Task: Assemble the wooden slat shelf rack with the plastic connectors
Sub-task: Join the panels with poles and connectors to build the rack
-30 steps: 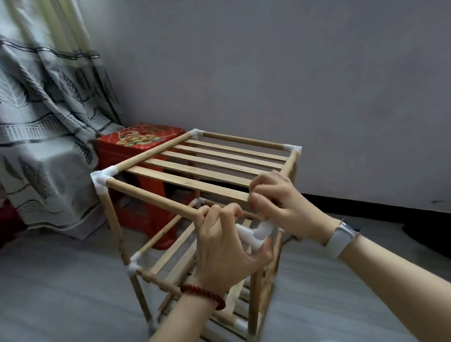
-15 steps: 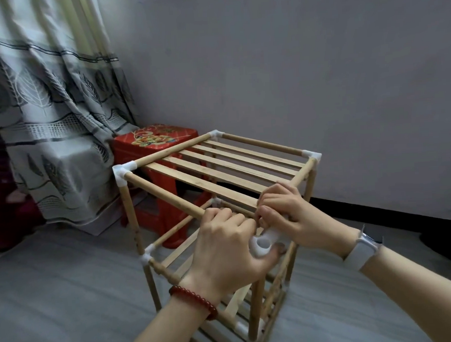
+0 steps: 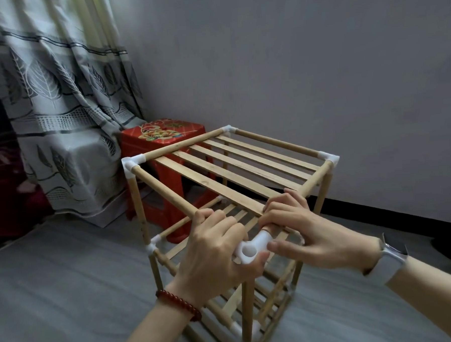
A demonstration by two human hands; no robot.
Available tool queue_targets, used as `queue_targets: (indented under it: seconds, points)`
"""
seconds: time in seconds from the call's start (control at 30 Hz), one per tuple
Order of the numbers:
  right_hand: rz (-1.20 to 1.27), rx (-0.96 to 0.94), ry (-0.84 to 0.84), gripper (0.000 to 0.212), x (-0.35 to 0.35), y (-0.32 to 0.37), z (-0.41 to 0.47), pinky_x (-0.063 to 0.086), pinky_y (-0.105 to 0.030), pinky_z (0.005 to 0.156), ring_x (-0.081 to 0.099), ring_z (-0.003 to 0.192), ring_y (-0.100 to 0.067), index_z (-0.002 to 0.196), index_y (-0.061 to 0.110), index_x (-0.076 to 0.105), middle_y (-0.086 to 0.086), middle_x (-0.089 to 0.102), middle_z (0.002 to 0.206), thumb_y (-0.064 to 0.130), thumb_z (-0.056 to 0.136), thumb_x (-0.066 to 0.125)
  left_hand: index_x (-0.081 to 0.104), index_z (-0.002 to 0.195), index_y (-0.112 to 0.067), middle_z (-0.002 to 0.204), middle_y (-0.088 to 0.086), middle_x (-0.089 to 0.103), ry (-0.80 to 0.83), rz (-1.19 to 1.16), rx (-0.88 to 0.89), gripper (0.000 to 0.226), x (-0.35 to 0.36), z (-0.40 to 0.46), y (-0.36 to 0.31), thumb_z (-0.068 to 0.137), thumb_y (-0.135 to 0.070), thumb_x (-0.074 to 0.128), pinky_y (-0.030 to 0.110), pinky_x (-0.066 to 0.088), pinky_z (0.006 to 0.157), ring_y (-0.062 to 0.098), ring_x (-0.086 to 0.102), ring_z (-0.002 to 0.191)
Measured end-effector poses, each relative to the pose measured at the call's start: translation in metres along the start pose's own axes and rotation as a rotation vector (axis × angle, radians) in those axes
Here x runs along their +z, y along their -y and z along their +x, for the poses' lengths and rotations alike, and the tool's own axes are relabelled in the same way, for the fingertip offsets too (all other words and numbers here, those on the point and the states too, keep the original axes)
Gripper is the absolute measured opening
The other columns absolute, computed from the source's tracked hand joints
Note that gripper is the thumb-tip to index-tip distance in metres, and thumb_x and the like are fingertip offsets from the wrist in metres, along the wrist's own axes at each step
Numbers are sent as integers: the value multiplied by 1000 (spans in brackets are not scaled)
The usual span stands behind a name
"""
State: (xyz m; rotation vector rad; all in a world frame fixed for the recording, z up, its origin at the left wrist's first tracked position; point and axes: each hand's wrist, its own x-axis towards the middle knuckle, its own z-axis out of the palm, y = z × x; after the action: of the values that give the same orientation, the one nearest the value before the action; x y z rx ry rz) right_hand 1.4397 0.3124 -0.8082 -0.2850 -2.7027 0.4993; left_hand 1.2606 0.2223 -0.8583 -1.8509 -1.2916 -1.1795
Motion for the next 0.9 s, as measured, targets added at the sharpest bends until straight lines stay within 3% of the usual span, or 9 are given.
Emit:
queue_targets:
  seconds: [0.27, 0.4, 0.5, 0.57, 0.67, 0.8, 0.9]
  points:
    - [-21, -34, -129, 32, 21, 5, 0, 3, -46, 113, 39, 114, 2, 101, 37, 51, 18, 53, 93, 63, 88, 36, 50, 57, -11, 57, 0, 45, -39, -53, -23, 61, -5, -6, 4, 89, -62, 37, 22, 31, 73, 11, 38, 64]
    - [-27, -54, -151, 31, 23, 5, -1, 10, -48, 113, 43, 114, 0, 110, 34, 51, 16, 56, 99, 55, 92, 37, 51, 59, -12, 57, -1, 46, -49, -56, -20, 59, 0, -3, 4, 89, -61, 40, 23, 32, 72, 10, 39, 65]
    - [68, -32, -167, 38, 16, 2, -4, 26, -37, 109, 51, 107, -5, 121, 23, 53, 10, 58, 101, 46, 95, 38, 52, 60, -12, 58, -2, 48, -38, -47, -16, 57, 4, 1, 7, 89, -60, 40, 27, 36, 71, 12, 42, 63]
    - [48, -33, -321, 35, 16, -3, -6, 42, -35, 96, 54, 104, -11, 110, 16, 61, 7, 58, 104, 38, 96, 37, 52, 57, -12, 56, -2, 47, -51, -37, -17, 59, 6, 2, 9, 90, -59, 39, 30, 37, 68, 14, 44, 59]
    - [-143, 99, -562, 36, 14, -25, 2, 45, -40, 88, 52, 97, -16, 90, 10, 64, 4, 54, 99, 32, 94, 37, 49, 51, -11, 50, 0, 44, -115, -19, -19, 60, 10, 4, 7, 90, -55, 39, 31, 37, 64, 17, 42, 53]
    - [-161, 330, -523, 50, 4, -44, 20, 34, -30, 74, 43, 79, -12, 63, 14, 57, 4, 50, 66, 39, 88, 22, 46, 46, -12, 45, 0, 41, -176, -14, -11, 60, 13, 6, 5, 91, -51, 36, 29, 35, 63, 15, 38, 49]
    - [-97, 340, -601, 45, 9, -50, 23, 31, -27, 70, 43, 73, -18, 52, 24, 47, 8, 39, 62, 38, 87, 22, 44, 45, -12, 43, -1, 38, -193, -21, -2, 60, 16, 6, 4, 91, -50, 34, 27, 32, 62, 13, 34, 47]
